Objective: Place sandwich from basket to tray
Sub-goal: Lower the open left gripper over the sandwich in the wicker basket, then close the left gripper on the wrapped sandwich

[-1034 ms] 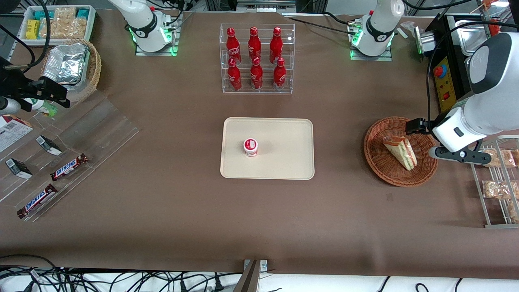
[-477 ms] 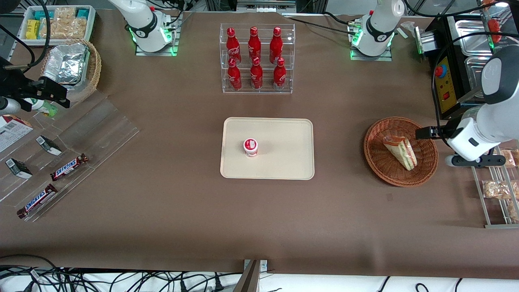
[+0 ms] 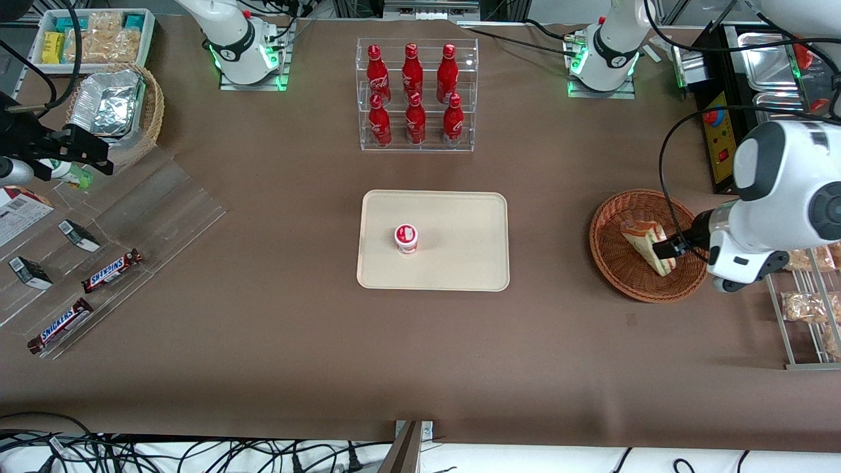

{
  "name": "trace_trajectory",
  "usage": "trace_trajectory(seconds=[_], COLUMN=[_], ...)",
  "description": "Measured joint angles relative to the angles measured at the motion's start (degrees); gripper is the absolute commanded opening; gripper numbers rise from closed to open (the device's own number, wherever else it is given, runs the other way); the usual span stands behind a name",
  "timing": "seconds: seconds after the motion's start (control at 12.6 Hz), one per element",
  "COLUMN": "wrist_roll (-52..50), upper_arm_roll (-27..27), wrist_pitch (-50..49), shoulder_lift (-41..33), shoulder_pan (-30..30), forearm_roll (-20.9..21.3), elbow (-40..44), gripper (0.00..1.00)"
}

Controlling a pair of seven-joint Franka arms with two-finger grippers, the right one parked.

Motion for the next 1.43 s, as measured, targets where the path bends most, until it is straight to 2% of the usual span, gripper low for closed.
trace_trajectory(seconds=[0.16,0.48,0.72,0.95,1.19,1.27,1.43], wrist_roll=[-0.85,-2.91,-7.24,-9.09,-10.77,-10.93,-11.06], upper_arm_roll=[-0.02,-0.02,-0.05,-0.09,-0.10,-0.09,-0.10], wrist_pitch=[6.65,16.32,19.97,20.62,21.07,21.13,21.22], shoulder_lift=[-0.53,-1.74,-1.77,-1.78,-1.78,-1.78,-1.78], shoulder_pan=[0.00,0.00,0.00,0.00,0.00,0.00,0.00], forearm_roll=[2.00,3.16,8.69,9.46,9.47,9.47,9.47], elbow=[-5.80,-15.69,-19.89,-20.80,-21.37,-21.38,-21.39], gripper=[1.00,1.00,1.00,1.00,0.45,0.33,0.30])
